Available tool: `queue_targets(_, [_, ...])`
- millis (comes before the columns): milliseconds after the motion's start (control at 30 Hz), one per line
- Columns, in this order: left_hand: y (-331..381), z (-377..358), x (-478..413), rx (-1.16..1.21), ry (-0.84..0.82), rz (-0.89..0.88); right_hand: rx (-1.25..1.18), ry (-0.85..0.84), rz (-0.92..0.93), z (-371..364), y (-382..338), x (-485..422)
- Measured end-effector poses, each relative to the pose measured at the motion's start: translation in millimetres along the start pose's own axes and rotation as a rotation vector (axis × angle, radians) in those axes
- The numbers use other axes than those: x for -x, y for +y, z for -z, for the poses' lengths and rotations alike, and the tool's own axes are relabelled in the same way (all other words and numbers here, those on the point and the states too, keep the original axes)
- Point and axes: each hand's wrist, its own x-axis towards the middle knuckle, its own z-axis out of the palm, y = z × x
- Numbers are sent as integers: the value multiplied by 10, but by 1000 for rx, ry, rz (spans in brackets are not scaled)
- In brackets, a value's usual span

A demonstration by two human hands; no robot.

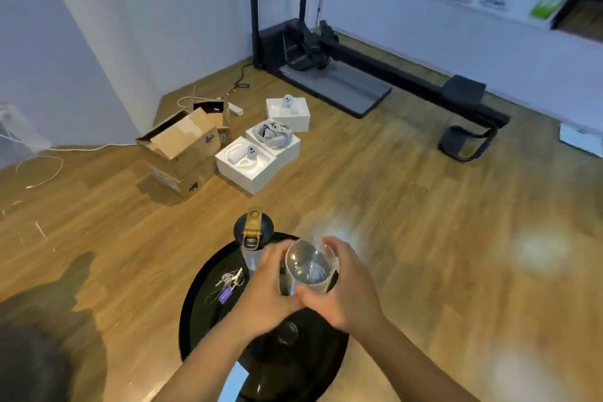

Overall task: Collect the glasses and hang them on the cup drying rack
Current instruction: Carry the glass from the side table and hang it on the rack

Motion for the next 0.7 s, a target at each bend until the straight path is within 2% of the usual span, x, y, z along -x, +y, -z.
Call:
queue_targets(167, [1069,290,142,60,-58,-94,-62,135,50,781,-829,204])
queue_targets(367, [1890,343,63,14,-35,-238,-136,289,70,1468,-1242,351])
queue_targets(533, [2390,-1,-182,13,-12,-344,-250,380,42,2031,-1112,342])
queue_targets(700, [2798,-719,-707,124,-4,-356,-491,402,11,2673,-541,233])
